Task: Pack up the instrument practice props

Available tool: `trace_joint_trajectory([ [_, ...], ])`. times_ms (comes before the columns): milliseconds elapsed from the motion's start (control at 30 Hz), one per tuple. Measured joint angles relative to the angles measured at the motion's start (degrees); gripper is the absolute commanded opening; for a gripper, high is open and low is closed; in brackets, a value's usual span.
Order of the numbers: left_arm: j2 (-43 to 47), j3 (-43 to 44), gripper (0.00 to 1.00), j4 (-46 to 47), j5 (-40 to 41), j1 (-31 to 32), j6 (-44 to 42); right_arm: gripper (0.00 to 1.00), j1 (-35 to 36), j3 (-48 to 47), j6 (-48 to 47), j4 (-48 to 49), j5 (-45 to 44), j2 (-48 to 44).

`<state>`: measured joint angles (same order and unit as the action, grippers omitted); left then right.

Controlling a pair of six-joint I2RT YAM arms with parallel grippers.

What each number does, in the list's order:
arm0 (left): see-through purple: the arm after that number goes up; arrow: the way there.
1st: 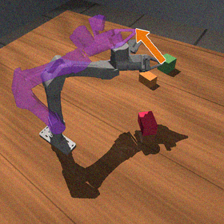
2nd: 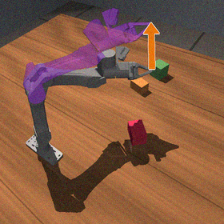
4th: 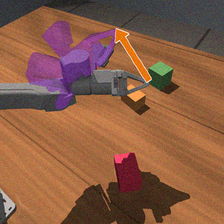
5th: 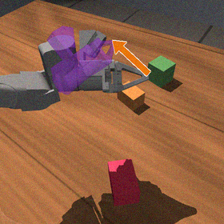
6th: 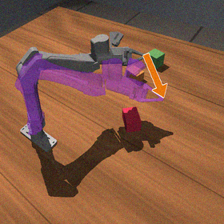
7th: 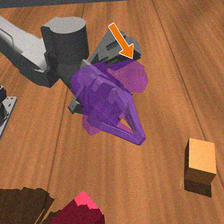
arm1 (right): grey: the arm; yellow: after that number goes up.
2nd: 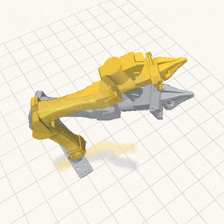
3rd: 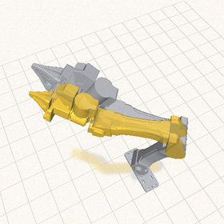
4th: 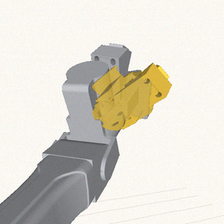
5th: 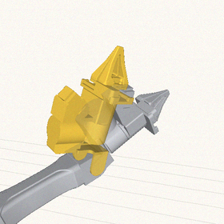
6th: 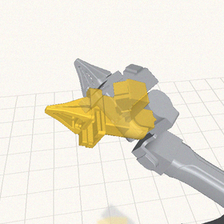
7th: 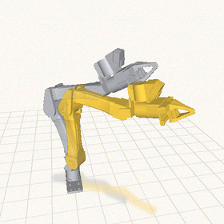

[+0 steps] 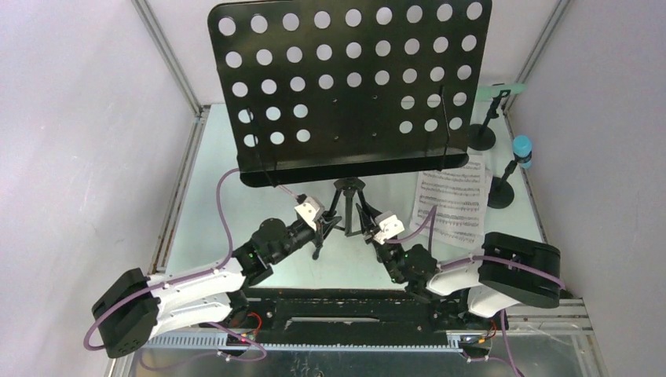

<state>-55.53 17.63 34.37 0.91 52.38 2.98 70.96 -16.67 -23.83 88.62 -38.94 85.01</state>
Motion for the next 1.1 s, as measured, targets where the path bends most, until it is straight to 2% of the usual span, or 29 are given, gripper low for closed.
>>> trace_joint_trajectory([
  [333,-0.90,-0.07,0.00,1.73,-1.09,0.55,0.00,0.68,4.76,2.34,3.30,-1.33,-2.64,-1.81],
  [500,-1.42,-0.07,0.00,2.69,-2.78,1.09,0.00,0.84,8.07,3.02,6.93,-10.36,-2.73,-8.87],
  [733,-2.27,-0.07,0.00,3.91,-3.15,1.33,0.26,0.91,9.11,0.68,14.08,-23.98,-3.50,-19.04],
  [1100,-2.38,-0.07,0.00,4.07,-3.48,1.33,0.59,0.91,5.70,-7.04,18.49,-27.74,-6.51,-19.87],
])
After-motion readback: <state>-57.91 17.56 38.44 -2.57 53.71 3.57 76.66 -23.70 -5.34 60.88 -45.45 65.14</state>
